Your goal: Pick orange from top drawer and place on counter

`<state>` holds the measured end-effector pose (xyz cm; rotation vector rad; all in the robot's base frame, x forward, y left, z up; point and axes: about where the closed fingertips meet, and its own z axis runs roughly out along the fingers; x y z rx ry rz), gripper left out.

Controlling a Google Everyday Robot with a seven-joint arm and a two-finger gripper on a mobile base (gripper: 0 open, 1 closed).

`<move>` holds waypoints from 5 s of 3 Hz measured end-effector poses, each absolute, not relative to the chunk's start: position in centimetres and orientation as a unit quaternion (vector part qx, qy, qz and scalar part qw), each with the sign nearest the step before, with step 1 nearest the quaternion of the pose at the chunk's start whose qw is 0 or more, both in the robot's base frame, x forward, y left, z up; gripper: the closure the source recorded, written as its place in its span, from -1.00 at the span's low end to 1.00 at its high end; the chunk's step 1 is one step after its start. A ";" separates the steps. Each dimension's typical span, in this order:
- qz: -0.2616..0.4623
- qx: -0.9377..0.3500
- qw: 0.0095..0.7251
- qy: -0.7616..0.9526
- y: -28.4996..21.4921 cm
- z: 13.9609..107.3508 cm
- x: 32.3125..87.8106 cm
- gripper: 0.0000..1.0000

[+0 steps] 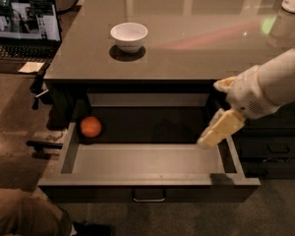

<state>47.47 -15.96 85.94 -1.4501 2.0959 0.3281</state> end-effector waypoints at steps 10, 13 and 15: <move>0.255 -0.591 0.336 0.687 8.0 67.6 60.2 -1.00; 0.226 -0.619 0.351 0.665 16.0 64.4 62.0 -1.00; 0.217 -0.607 0.352 0.679 19.2 63.3 61.1 -1.00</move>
Offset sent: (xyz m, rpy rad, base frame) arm 0.0078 0.0340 -0.0307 0.1284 0.0050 -0.0042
